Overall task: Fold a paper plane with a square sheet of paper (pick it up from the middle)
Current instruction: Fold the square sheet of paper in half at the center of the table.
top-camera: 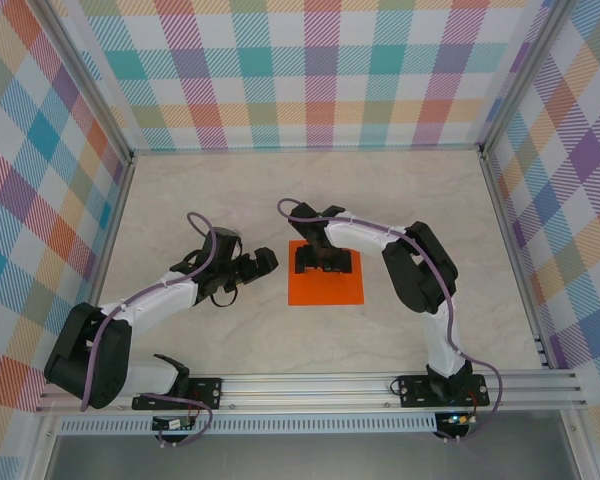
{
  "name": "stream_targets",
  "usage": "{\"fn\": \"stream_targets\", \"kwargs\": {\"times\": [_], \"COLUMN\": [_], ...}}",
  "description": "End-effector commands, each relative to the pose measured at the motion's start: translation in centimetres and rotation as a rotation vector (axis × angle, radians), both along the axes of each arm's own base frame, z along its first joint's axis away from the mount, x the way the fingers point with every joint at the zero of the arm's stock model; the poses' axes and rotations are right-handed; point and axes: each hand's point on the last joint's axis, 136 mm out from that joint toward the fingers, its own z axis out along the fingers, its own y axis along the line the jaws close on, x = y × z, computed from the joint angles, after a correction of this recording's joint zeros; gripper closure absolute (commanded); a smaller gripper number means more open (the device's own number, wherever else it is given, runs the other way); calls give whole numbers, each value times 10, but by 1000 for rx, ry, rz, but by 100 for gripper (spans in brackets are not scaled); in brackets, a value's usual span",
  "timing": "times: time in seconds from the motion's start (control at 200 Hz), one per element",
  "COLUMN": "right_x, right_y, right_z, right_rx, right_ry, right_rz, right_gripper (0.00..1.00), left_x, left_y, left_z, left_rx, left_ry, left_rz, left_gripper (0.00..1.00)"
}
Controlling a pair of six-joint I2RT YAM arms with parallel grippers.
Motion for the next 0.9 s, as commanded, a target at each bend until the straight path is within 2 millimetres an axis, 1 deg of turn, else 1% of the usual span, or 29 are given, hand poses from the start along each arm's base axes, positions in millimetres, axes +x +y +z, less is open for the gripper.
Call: {"fn": "stream_targets", "kwargs": {"times": [0.0, 0.105, 0.16, 0.47, 0.57, 0.715, 0.81, 0.875, 0.9], "right_x": [-24, -24, -24, -17, -14, -11, -9, -7, -7], "right_y": [-17, -15, -14, -9, -5, 0, 3, 5, 6], "right_z": [-45, -45, -43, -32, -27, -16, -6, 3, 7], "right_rx": [-77, -71, -62, -44, -27, 1, 27, 53, 66], "right_ry": [139, 140, 137, 112, 96, 76, 58, 41, 33], "right_rz": [-9, -6, -2, 11, 14, 26, 29, 33, 32], "right_gripper": [6, 7, 9, 10, 14, 25, 37, 48, 50], "left_x": [-1, -2, -2, -2, -1, -1, 0, 0, 0], "left_y": [-3, -2, -2, -2, -3, -2, -2, -2, -1], "left_z": [1, 0, -1, 0, 1, 3, 4, 6, 6], "left_rx": [1, 4, 5, 4, 2, 3, 4, 5, 8], "left_ry": [4, 5, 7, 5, 4, -1, -2, -5, -5], "left_rz": [-25, -21, -20, -22, -22, -21, -20, -17, -14], "left_gripper": [0, 0, 0, 0, 0, 0, 0, 0, 0]}}
